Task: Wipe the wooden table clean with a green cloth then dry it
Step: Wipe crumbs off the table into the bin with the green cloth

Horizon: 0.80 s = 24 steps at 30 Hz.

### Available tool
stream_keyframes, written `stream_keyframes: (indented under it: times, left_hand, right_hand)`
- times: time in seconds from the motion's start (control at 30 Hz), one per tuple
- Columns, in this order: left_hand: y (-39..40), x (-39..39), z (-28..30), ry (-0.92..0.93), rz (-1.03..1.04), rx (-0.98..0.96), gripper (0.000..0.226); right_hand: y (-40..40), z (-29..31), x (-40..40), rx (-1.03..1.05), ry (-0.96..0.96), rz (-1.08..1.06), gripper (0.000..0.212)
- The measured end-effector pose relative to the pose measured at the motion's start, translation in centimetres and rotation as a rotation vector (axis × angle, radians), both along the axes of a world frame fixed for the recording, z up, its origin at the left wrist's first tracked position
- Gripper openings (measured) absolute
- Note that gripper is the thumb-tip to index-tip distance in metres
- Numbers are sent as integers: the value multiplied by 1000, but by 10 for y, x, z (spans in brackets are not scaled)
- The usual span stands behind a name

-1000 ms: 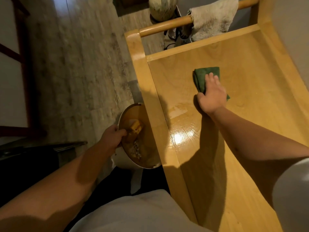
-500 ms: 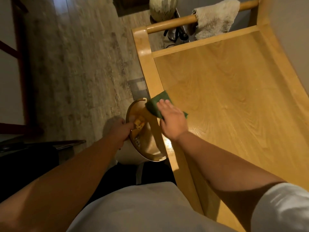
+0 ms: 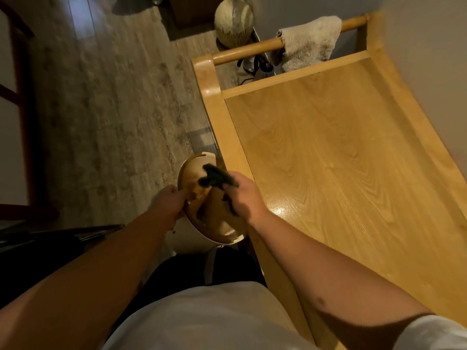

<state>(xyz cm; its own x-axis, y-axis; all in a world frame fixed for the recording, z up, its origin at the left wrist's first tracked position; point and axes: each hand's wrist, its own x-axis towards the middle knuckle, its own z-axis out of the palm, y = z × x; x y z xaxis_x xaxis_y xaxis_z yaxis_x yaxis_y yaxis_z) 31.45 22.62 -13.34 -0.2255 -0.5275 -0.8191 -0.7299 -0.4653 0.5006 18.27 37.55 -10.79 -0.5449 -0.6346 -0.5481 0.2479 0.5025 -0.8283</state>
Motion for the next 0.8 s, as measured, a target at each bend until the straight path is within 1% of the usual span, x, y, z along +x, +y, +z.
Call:
stream_keyframes:
  times: [0.03,0.07,0.13,0.17,0.23,0.27,0.3,0.37,0.43,0.47,0.5,0.57,0.6,0.67,0.8]
  left_hand:
    - [-1,-1,0,2,30,1,60]
    - [-2,-3,0,6,61,-9,55]
    - [-7,-5,-3,11,107,-42,36]
    - [-10,-5,-5,11,121,-46,31]
    - [-18,-7,-9,18,145,-46,29]
    - [-23,-8,-9,19,153,-48,30]
    - [-27,-9,-9,20,160,-51,30]
    - [-35,-11,-10,24,151,-70,32]
    - [-43,-12,-11,20,112,-90,41]
    - [-47,-12,-12,18,104,-95,41]
    - [-51,-12,-13,16,103,-101,35]
    - [-59,-15,-16,22,126,-105,15]
    - [-63,-17,-17,37,151,-103,10]
    - [-71,-24,-17,72,197,-110,12]
    - [-84,-29,-13,81,158,-125,31]
  right_hand:
    - [2,6,-13,-22,-118,-99,29]
    - [6,10,-27,-58,-213,-200,27]
    - [12,15,-58,-151,-374,-411,27]
    - [14,15,-75,-195,-397,-507,30]
    - [15,13,-115,-254,-328,-651,31]
    - [15,13,-135,-257,-243,-691,28]
    - [17,10,-158,-230,-126,-721,25]
    - [24,0,-203,-85,159,-747,26]
    - [34,-14,-240,127,410,-721,36]
    - [37,-21,-252,217,496,-684,39]
    - [38,-29,-260,303,577,-612,41]
    - [31,-45,-264,500,759,-380,50]
    - [24,-51,-262,584,862,-271,54]
    - [4,-57,-255,646,1018,-152,62]
    - [-37,-57,-241,616,1050,-45,67]
